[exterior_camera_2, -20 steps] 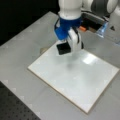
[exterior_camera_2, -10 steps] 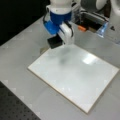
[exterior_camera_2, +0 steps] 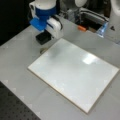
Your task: Erasing curve lines
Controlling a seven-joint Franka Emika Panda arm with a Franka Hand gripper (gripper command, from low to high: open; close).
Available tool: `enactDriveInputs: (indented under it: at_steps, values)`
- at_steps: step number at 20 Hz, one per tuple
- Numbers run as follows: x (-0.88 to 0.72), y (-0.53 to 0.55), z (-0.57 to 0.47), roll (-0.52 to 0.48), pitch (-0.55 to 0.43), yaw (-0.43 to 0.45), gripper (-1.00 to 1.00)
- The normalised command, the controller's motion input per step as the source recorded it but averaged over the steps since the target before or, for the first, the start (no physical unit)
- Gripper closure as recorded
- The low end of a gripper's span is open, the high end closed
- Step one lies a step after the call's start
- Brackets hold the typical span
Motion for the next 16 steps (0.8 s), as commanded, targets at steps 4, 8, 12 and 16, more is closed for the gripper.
enactDriveInputs:
  at_steps: [4, 8, 12, 16]
  values:
    - [0.19, -0.27, 0.02, 0.053, 0.192, 0.351, 1.00]
    - [0.19, -0.36, -0.08, 0.087, 0.155, 0.280, 1.00]
    - [0.21, -0.30, -0.07, 0.106, 0.111, 0.187, 1.00]
    - [0.21, -0.23, -0.04, 0.143, 0.067, 0.128, 1.00]
